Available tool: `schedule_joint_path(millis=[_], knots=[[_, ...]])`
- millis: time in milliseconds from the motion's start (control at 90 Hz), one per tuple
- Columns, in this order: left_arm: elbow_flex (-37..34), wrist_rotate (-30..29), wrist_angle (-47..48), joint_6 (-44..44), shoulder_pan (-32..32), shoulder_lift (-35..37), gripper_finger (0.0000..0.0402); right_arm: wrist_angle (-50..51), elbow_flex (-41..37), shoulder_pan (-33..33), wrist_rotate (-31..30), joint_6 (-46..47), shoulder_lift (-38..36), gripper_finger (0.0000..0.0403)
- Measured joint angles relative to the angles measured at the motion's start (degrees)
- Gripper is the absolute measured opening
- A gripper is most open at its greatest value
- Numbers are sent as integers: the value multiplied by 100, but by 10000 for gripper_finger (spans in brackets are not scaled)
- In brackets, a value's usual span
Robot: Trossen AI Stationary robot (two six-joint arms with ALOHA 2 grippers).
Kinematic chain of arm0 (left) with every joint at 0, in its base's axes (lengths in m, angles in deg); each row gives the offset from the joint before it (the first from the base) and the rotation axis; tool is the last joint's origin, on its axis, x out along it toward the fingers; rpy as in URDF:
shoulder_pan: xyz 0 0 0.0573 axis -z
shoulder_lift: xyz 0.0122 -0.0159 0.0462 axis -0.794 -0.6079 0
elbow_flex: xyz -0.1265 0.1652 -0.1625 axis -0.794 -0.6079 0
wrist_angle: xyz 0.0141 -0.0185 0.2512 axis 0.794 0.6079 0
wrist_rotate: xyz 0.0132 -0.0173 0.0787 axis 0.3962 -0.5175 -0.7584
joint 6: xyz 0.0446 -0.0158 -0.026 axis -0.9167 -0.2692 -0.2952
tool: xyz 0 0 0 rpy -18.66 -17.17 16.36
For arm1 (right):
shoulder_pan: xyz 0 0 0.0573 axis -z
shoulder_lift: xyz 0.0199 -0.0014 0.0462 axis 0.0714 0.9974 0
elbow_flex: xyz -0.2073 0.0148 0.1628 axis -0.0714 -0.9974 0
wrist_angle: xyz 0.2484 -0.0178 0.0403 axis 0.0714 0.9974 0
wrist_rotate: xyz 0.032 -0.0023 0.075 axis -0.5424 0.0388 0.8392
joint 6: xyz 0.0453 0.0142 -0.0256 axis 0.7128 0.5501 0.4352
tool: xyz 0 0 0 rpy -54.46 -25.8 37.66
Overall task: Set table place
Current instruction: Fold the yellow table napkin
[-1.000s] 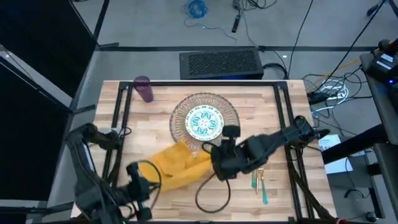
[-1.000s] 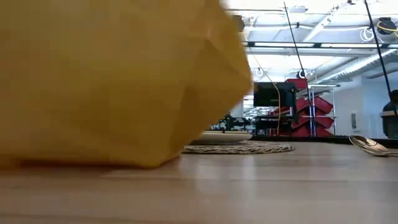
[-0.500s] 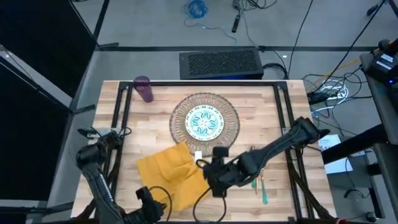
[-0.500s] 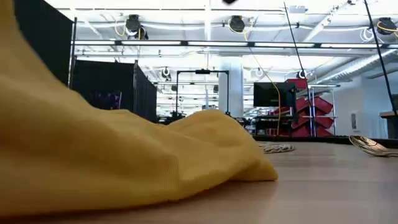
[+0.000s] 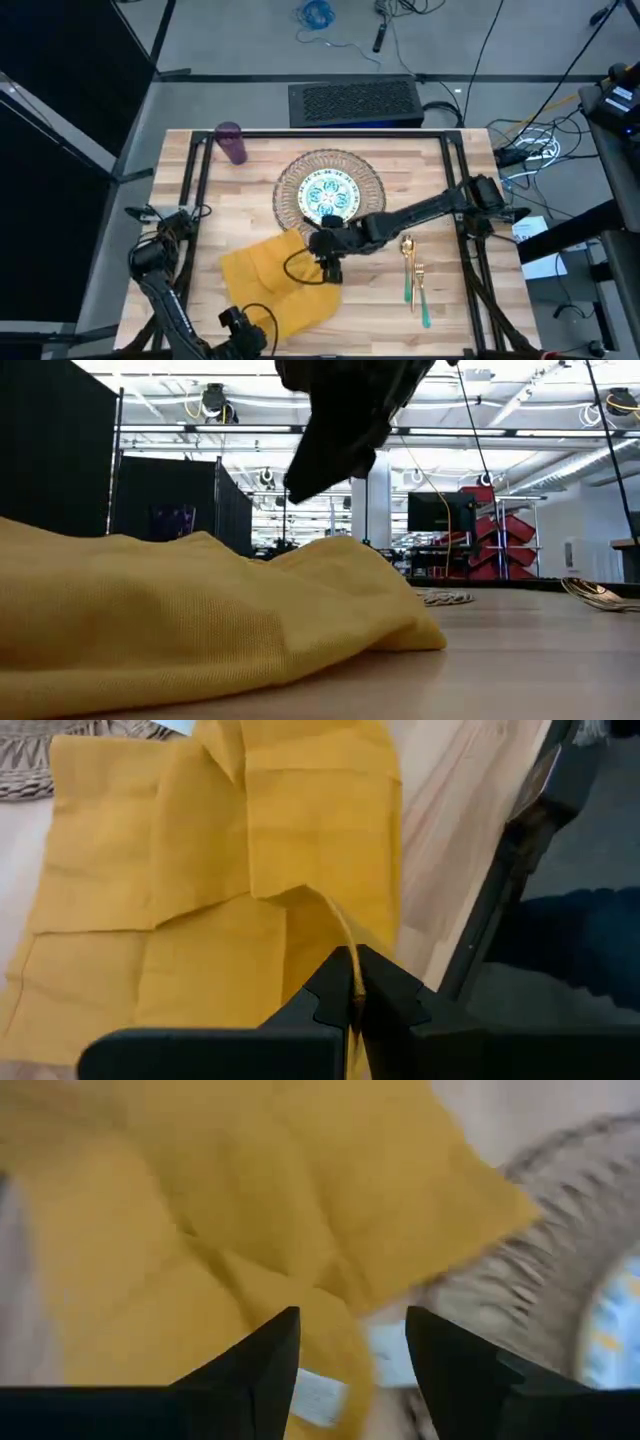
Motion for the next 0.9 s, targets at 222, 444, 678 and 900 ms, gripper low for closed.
schedule_joint_path(millis=[222, 444, 678, 900], knots=[[0, 92, 298, 2, -89, 0, 0, -435, 213, 224, 698, -10, 784, 169], [0, 109, 180, 11, -89, 0, 0, -459, 362, 253, 836, -169, 800, 169], [0, 107, 188, 11, -89, 0, 0, -409, 367, 287, 997, -172, 791, 169], [0, 105, 193, 7, -89, 0, 0, -355, 367, 279, 990, 14, 950, 169]])
